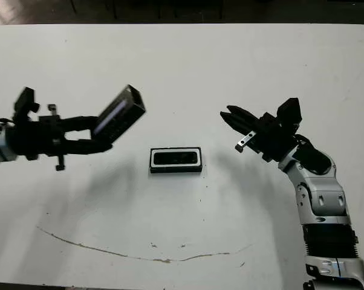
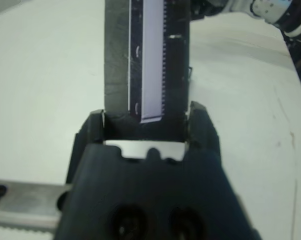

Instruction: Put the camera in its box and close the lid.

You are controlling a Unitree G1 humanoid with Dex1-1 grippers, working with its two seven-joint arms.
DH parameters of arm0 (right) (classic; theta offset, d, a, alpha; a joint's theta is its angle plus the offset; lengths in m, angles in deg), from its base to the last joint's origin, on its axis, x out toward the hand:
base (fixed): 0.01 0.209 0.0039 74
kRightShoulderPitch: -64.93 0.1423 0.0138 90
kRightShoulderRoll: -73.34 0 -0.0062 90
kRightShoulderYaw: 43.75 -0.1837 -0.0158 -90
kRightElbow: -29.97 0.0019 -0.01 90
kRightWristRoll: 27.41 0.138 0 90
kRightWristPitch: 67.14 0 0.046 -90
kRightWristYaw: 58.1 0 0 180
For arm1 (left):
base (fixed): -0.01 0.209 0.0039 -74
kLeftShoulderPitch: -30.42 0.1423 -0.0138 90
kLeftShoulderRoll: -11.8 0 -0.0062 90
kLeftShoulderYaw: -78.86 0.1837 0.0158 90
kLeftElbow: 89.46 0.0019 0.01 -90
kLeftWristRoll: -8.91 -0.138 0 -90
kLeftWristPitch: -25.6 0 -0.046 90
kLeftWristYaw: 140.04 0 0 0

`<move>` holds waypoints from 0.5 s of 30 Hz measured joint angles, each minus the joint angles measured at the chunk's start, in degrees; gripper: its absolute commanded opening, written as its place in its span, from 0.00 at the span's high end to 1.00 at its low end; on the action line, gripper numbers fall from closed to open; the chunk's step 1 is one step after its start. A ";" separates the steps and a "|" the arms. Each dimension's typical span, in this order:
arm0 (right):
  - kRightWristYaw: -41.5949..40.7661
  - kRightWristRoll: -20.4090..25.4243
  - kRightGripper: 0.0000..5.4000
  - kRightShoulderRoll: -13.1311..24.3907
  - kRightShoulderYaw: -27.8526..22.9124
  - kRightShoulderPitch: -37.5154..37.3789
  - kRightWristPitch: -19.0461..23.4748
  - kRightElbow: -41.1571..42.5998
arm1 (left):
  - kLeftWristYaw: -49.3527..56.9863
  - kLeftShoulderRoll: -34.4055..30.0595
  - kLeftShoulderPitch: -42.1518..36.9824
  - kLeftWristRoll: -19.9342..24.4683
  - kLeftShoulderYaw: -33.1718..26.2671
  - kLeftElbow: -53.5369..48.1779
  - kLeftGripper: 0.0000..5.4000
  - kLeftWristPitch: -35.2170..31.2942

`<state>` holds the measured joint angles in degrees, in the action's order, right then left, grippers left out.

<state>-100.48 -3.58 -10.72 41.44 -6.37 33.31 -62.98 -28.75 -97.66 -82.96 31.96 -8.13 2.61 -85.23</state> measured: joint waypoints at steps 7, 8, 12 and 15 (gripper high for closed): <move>3.39 3.03 1.00 -0.93 -1.09 -0.53 4.45 3.55 | -1.76 0.66 -5.11 -3.87 7.82 3.51 0.78 -1.43; 3.66 3.16 1.00 -0.92 -1.23 -0.78 4.47 4.20 | -2.10 0.71 -5.87 -4.46 8.59 4.56 0.78 -1.41; 5.05 4.68 1.00 -0.82 -2.45 -1.44 6.94 7.43 | -3.22 0.81 -7.86 -6.98 10.20 8.98 0.78 0.50; 5.91 6.98 1.00 -0.66 -3.79 -1.41 10.07 9.16 | -4.11 0.98 -8.42 -8.08 11.02 11.64 0.78 2.09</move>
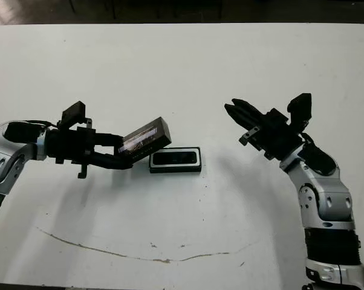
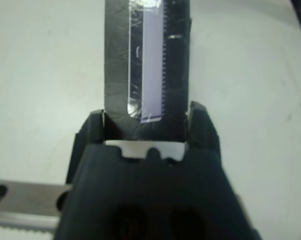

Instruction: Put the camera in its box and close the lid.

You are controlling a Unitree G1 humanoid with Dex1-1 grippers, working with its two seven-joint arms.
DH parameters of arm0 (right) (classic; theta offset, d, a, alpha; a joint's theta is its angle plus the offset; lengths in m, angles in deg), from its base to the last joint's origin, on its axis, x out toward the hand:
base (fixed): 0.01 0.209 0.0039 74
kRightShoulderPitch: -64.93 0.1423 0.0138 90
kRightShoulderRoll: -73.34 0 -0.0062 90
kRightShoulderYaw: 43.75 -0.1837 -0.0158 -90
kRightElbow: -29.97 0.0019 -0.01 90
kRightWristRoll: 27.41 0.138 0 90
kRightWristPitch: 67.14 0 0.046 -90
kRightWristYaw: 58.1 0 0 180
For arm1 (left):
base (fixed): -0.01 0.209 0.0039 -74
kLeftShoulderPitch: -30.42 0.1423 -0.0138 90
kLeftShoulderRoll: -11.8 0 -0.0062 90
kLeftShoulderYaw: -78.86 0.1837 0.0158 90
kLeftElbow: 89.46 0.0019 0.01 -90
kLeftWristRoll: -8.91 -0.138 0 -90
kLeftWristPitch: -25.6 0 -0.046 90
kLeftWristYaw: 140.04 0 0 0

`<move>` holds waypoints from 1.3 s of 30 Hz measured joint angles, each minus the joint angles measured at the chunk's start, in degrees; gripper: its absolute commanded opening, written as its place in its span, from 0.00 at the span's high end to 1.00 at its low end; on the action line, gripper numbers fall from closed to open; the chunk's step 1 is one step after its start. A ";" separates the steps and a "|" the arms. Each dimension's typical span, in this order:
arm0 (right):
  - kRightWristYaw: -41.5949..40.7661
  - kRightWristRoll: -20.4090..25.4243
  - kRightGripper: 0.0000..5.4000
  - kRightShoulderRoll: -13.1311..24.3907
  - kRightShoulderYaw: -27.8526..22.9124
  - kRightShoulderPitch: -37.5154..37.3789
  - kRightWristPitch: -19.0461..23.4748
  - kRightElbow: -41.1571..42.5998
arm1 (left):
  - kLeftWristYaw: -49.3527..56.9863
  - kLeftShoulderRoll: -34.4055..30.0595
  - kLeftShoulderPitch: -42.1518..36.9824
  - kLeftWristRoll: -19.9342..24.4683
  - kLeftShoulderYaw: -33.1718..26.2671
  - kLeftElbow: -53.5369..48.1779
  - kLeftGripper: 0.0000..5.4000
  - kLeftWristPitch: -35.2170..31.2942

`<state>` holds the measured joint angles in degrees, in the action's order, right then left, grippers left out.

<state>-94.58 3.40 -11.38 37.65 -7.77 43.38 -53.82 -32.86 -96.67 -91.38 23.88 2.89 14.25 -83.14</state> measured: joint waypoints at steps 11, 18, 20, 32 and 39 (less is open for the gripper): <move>-0.09 1.71 1.00 0.02 -0.80 0.15 0.30 2.55 | -1.87 1.53 -1.94 -3.27 1.38 6.31 0.78 4.94; 0.04 2.28 1.00 0.03 -1.65 0.16 0.34 2.71 | -2.99 3.04 -2.80 -4.02 2.51 7.09 0.78 6.27; 0.10 2.29 1.00 0.03 -1.71 0.16 0.36 2.99 | -3.18 3.44 -2.94 -4.02 2.82 7.03 0.78 6.21; 0.08 -0.53 1.00 0.47 -1.06 0.14 -0.91 3.18 | -3.34 4.97 -3.10 -4.26 4.45 5.88 0.78 6.35; 0.09 -1.08 1.00 0.50 -0.88 0.13 -0.90 3.23 | -1.32 5.03 -2.57 -6.10 5.23 3.22 0.78 6.30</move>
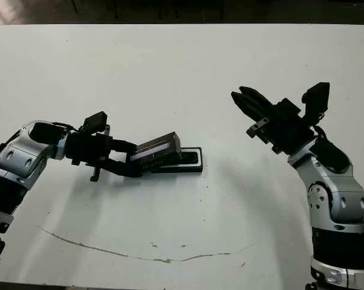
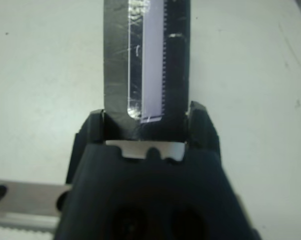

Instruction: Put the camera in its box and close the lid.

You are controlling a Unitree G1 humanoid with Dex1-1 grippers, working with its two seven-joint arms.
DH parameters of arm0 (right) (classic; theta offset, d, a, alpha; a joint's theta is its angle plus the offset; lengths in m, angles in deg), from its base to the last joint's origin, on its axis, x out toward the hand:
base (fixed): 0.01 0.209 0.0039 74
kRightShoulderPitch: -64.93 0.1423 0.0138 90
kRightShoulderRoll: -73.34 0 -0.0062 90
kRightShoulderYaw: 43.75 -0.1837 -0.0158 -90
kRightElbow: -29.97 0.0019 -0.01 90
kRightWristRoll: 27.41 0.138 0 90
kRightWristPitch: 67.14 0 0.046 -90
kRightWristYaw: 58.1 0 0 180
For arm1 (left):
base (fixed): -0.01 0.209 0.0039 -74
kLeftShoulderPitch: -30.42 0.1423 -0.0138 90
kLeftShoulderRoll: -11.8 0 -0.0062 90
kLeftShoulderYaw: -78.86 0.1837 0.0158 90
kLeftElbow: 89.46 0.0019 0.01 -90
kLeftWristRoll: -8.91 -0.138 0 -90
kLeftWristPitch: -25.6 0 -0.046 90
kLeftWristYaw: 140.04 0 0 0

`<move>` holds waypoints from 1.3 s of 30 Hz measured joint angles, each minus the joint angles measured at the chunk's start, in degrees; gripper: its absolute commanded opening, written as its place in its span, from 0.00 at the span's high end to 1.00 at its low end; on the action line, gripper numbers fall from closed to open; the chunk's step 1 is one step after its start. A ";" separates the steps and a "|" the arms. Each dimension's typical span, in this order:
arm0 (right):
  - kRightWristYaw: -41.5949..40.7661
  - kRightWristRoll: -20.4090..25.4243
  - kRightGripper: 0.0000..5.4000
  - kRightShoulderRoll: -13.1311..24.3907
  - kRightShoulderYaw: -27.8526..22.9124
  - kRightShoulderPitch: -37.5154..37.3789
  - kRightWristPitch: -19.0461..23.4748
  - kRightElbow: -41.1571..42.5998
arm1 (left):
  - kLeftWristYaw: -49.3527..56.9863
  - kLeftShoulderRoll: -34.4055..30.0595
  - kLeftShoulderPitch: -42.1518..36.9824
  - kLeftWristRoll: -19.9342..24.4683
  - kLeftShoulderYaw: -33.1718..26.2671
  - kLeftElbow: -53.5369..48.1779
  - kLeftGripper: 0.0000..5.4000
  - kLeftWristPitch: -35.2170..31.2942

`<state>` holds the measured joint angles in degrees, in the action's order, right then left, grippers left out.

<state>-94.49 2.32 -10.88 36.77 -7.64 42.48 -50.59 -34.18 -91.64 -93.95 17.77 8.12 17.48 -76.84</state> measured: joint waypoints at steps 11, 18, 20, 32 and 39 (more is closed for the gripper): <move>0.32 0.34 1.00 0.43 0.05 -0.38 0.74 1.49 | 3.44 2.81 -1.37 -3.14 2.92 0.16 0.78 1.63; 1.11 0.81 1.00 0.59 -0.11 -0.83 1.89 3.20 | 3.94 5.87 -4.07 -4.13 5.10 2.33 0.78 1.37; 1.51 0.81 1.00 0.60 -0.13 -1.01 2.06 3.62 | 4.30 6.24 -4.51 -4.71 5.77 2.22 0.78 0.95; 2.36 1.78 1.00 0.60 -0.15 -1.91 2.56 5.08 | 7.28 7.18 -5.88 -9.54 9.19 -2.64 0.78 -4.88; 3.82 1.66 1.00 0.60 0.16 -2.44 3.03 6.57 | 8.68 7.42 -7.19 -12.52 11.36 -7.81 0.78 -16.05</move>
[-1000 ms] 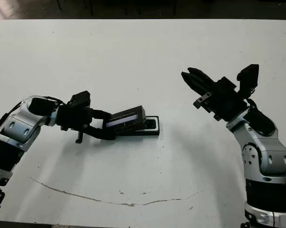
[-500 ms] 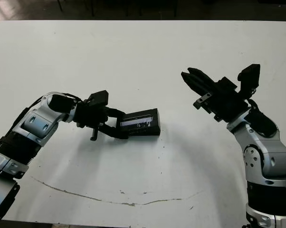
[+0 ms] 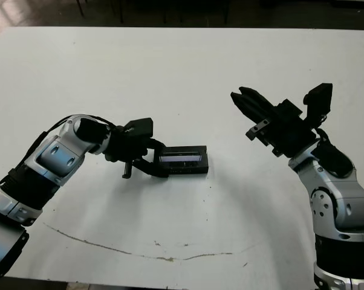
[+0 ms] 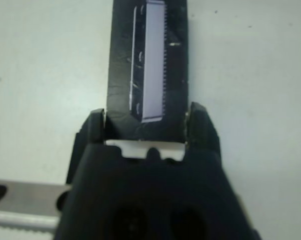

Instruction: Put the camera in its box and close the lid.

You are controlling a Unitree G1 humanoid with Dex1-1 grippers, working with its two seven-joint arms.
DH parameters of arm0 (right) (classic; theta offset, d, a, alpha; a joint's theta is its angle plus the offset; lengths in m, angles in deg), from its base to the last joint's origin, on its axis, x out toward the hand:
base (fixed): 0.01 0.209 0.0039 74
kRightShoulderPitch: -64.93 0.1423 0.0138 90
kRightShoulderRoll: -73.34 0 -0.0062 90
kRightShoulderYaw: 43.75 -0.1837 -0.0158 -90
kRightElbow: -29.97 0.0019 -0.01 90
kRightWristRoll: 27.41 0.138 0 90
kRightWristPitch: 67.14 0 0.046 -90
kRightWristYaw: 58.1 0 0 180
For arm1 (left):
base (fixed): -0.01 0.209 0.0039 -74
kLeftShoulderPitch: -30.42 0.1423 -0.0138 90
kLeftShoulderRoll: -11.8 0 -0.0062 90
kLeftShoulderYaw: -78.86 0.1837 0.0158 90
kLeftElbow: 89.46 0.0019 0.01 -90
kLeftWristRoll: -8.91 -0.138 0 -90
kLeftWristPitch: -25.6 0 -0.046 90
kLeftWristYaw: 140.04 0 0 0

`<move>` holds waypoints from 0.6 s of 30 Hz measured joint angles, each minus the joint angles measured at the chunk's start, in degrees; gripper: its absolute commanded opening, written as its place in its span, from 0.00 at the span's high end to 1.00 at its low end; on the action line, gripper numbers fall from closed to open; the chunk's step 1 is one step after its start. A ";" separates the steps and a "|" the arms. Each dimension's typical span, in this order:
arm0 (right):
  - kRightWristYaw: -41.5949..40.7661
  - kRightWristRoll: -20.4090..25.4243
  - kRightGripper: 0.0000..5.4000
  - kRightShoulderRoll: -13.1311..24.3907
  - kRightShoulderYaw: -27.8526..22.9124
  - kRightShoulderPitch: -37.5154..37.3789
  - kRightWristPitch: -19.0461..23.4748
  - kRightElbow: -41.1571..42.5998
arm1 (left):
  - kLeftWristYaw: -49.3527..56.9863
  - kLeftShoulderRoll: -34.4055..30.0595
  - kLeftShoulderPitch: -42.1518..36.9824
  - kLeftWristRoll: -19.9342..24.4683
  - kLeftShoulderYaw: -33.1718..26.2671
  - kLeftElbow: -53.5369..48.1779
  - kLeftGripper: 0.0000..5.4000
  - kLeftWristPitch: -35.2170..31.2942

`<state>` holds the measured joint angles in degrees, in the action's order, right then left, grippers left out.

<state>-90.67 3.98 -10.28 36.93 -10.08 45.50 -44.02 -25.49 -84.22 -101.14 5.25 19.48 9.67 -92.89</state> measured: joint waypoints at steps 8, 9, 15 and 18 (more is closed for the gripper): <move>0.27 0.03 1.00 -0.05 0.42 -0.25 0.01 0.98 | 0.97 -0.48 -1.14 -3.35 3.08 -5.92 0.78 -9.18; 0.27 0.09 1.00 -0.06 0.42 -0.30 0.01 0.98 | 0.96 -0.66 -1.19 -3.41 3.29 -6.21 0.78 -9.38; 0.27 0.31 1.00 -0.23 0.46 -0.50 0.02 1.17 | -0.13 -2.39 -1.26 -3.29 3.95 -6.57 0.59 -8.23; 0.27 0.79 1.00 -0.32 0.44 -0.66 0.09 1.19 | -0.27 -3.67 -0.68 -3.31 4.09 -6.54 0.46 -4.32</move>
<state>-90.40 4.77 -10.60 37.38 -10.74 45.59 -42.83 -25.76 -87.90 -101.83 1.94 23.56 3.13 -97.21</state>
